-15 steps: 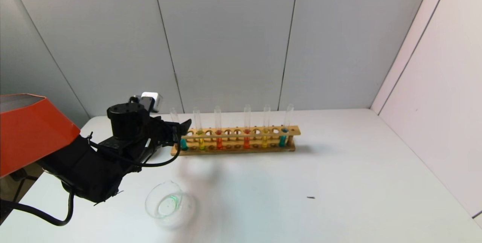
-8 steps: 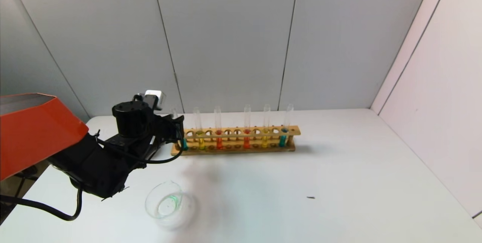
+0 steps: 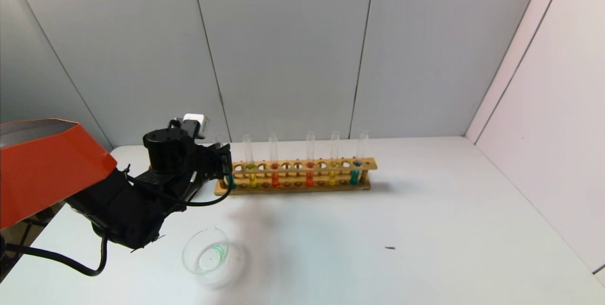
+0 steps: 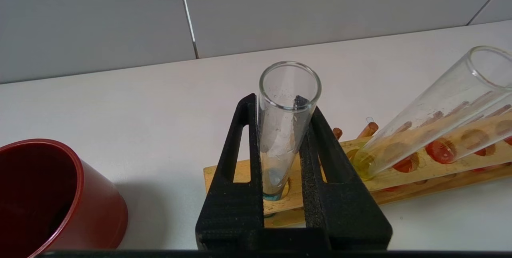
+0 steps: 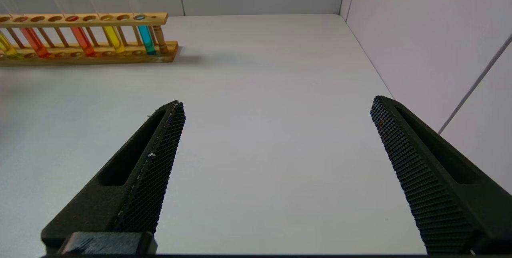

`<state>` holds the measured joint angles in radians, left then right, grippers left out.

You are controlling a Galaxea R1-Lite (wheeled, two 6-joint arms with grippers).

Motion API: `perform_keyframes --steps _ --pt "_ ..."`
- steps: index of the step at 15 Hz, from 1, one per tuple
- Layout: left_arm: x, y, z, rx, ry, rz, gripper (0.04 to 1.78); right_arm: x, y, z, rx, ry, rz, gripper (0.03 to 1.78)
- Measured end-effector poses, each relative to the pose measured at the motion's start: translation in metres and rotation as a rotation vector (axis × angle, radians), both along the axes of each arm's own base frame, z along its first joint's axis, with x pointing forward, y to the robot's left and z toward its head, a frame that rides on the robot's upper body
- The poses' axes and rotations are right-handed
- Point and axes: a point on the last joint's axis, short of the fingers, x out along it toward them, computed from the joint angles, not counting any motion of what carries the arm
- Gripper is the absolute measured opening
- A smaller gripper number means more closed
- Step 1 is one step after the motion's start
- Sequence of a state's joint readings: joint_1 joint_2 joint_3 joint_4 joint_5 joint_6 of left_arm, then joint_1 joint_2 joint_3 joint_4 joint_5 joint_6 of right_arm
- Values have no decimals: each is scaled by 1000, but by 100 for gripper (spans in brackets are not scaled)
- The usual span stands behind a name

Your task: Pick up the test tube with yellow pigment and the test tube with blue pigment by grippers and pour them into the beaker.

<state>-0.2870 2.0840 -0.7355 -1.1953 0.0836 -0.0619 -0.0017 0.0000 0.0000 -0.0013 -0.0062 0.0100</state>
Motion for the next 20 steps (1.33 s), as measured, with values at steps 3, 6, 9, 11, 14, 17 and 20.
perform_keyframes --steps 3,6,9,11,14,17,20 --pt "-3 0 0 1 3 -2 31 0 0 0 0 0 0 170" --pt "-13 -3 1 9 12 -19 31 0 0 0 0 0 0 170" --pt "-18 -6 0 20 27 -31 31 0 0 0 0 0 0 170" --pt "-18 -7 0 40 29 -34 31 0 0 0 0 0 0 170" --pt "-14 -8 1 49 38 -22 31 0 0 0 0 0 0 170" --pt "-13 -9 1 53 46 -21 31 0 0 0 0 0 0 170" --pt "-12 -9 4 64 56 -17 31 0 0 0 0 0 1 170"
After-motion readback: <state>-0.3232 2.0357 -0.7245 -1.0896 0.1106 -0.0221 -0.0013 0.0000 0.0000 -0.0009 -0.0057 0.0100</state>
